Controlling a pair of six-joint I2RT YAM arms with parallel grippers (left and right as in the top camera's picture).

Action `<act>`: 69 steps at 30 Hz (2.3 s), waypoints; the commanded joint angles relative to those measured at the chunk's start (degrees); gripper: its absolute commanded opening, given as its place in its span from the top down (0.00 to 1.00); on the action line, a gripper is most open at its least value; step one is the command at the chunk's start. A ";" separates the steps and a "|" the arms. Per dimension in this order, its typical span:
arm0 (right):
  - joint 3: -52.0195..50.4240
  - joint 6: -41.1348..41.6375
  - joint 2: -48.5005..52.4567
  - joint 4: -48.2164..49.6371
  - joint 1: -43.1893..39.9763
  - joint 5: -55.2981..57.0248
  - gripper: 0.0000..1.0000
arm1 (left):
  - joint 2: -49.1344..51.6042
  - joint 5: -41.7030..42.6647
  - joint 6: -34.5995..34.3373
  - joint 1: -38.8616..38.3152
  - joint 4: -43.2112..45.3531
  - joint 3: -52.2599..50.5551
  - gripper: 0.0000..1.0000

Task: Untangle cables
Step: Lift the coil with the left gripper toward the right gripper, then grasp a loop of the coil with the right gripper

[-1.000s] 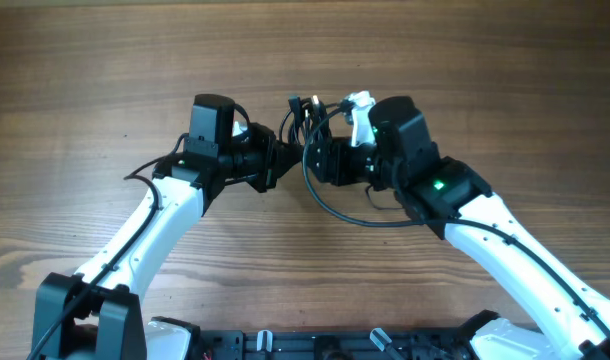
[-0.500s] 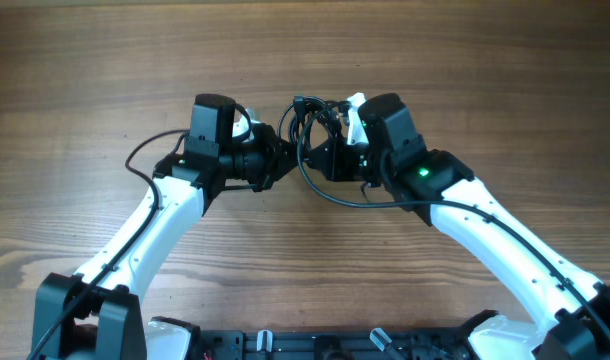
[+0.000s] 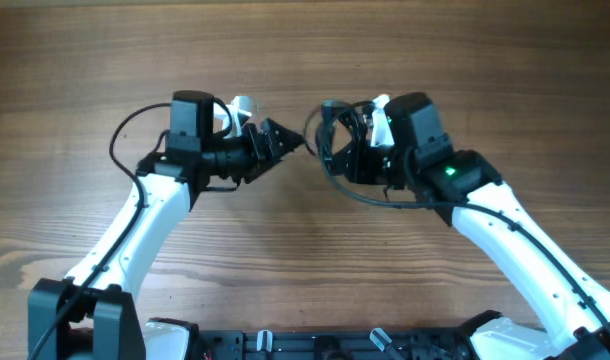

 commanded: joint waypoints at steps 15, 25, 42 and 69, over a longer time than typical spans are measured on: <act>1.11 11.34 2.25 -7.87 0.33 8.07 0.81 | -0.92 -12.41 2.62 -4.44 0.76 0.11 0.30; 1.14 -8.50 7.34 -8.76 0.33 12.26 0.21 | -0.92 -15.91 2.45 -2.29 -5.33 0.11 0.30; 18.58 -16.57 4.33 -27.96 -21.81 -6.38 0.02 | -0.92 -13.33 6.14 -18.51 -6.64 0.13 0.41; 18.32 -24.61 4.33 -30.88 -26.77 -15.41 0.03 | 7.32 0.13 -4.66 -16.68 23.08 0.07 0.96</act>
